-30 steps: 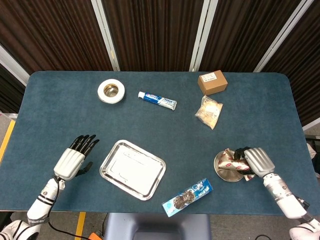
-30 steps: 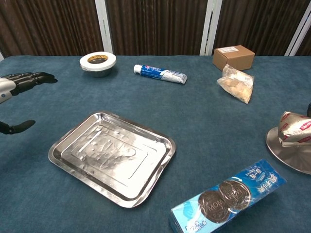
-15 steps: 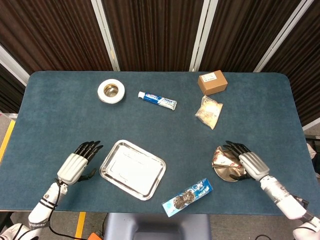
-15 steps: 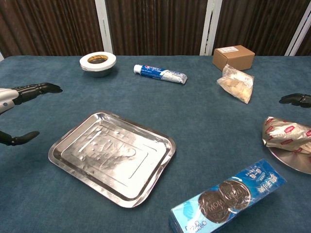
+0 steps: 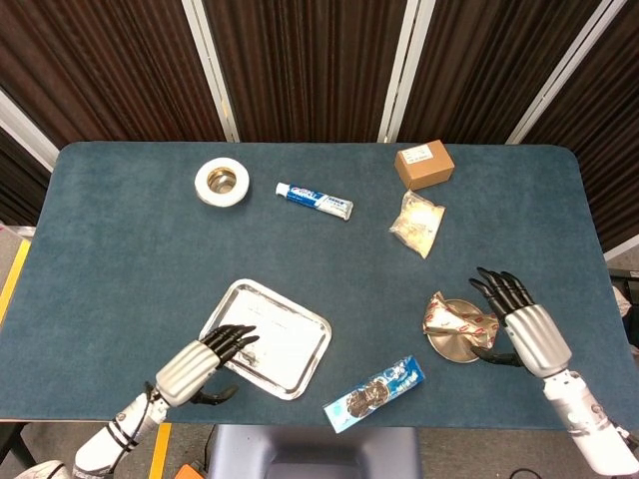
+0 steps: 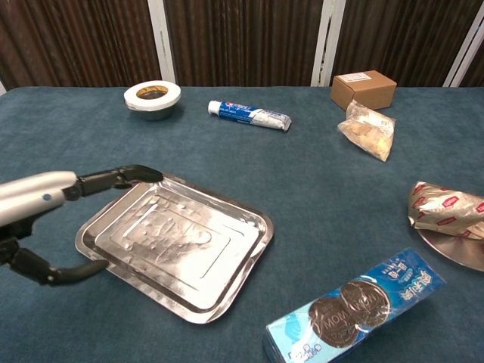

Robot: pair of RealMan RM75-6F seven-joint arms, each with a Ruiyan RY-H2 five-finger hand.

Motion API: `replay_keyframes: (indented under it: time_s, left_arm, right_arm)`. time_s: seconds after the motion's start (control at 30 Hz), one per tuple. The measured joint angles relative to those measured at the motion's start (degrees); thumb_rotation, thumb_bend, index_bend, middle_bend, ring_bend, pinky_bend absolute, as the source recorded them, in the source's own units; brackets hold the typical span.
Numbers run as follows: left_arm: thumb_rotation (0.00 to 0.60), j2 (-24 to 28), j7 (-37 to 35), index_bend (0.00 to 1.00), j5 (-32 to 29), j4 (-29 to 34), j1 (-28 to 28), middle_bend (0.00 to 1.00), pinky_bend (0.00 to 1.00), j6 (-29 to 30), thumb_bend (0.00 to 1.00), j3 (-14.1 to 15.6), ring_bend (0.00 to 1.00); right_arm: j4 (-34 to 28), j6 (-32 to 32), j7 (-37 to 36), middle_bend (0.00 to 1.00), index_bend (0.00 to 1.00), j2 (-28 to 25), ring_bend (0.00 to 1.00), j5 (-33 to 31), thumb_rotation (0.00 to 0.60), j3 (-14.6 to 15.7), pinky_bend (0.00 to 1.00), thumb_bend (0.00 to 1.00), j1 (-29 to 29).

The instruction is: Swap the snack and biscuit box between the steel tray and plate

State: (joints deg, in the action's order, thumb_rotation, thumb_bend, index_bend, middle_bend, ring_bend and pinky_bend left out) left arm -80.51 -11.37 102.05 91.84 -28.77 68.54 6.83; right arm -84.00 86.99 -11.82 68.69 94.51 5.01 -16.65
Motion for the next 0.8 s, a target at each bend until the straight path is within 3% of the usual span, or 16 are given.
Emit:
replay_keyframes:
  time_s: [0.1, 0.2, 0.47, 0.8]
  left_arm:
    - [0.6, -2.71, 1.92, 0.0, -0.49, 1.43, -1.4, 0.0, 0.09, -1.83, 0.39, -1.16, 0.0]
    - [0.6, -5.79, 5.11, 0.0, -1.74, 2.27, -3.2, 0.0, 0.09, -4.48, 0.4, -3.27, 0.0]
    - [0.6, -12.49, 7.84, 0.0, -7.27, 4.85, -9.2, 0.0, 0.09, -13.49, 0.39, -8.13, 0.0]
    - [0.6, -20.7, 12.8, 0.0, -18.08, 3.19, -15.63, 0.0, 0.1, -21.71, 0.35, -14.67, 0.0]
  right_arm:
    - [-2.05, 1.41, 6.82, 0.0, 0.0, -0.83, 0.0, -0.41, 0.599, -0.39, 0.0, 0.25, 1.59]
    - [-3.46, 2.18, 7.96, 0.0, 0.0, -2.0, 0.0, -0.81, 0.598, -0.75, 0.0, 0.25, 2.79]
    - [-5.29, -0.44, -3.14, 0.0, 0.0, -5.93, 0.0, -3.57, 0.587, -2.33, 0.0, 0.25, 4.34]
    - [-4.72, -3.44, -6.85, 0.0, 0.0, -7.25, 0.0, -5.16, 0.586, -4.2, 0.0, 0.25, 4.27]
